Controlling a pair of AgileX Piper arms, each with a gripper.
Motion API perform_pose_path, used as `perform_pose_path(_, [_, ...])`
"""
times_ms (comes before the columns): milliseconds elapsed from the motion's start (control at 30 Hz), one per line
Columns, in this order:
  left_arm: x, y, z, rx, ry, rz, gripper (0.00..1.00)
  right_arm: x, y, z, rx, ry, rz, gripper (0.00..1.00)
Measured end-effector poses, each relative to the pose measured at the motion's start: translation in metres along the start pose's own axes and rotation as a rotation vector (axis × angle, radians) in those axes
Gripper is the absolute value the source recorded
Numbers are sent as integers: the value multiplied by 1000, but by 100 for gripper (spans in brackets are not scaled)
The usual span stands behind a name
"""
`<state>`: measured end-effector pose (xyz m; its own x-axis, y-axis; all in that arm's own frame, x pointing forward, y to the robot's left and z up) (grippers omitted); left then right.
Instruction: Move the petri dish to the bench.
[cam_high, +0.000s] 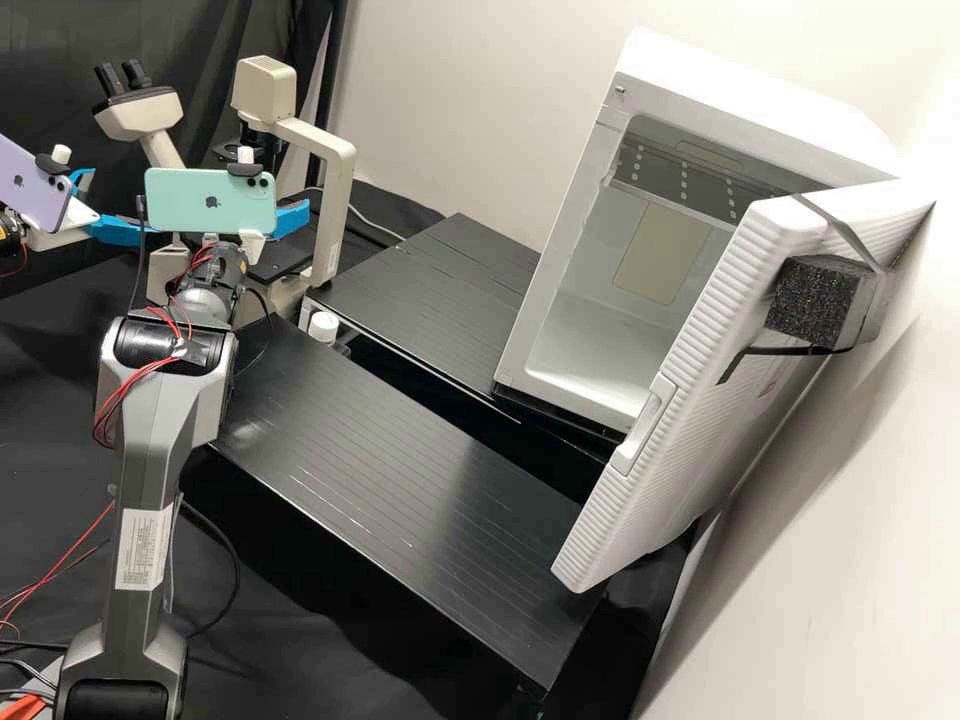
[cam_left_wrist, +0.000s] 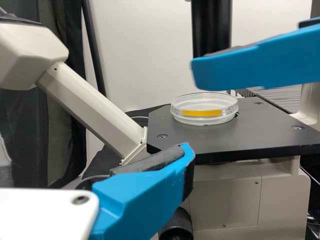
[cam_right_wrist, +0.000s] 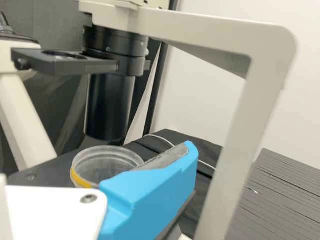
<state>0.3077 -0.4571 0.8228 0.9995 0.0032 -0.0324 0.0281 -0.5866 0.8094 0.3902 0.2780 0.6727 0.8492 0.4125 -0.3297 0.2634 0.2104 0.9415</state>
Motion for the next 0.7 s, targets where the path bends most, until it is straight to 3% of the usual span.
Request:
perform_pose_path(233, [0, 0, 0, 0, 0, 0, 100, 20, -11, 1, 28, -30, -15, 100])
perform_pose_path(533, [0, 0, 0, 0, 0, 0, 100, 37, -28, 14, 108, -91, 2, 100])
perform_pose_path(700, [0, 0, 0, 0, 0, 0, 100, 39, -41, 14, 114, -95, -19, 100])
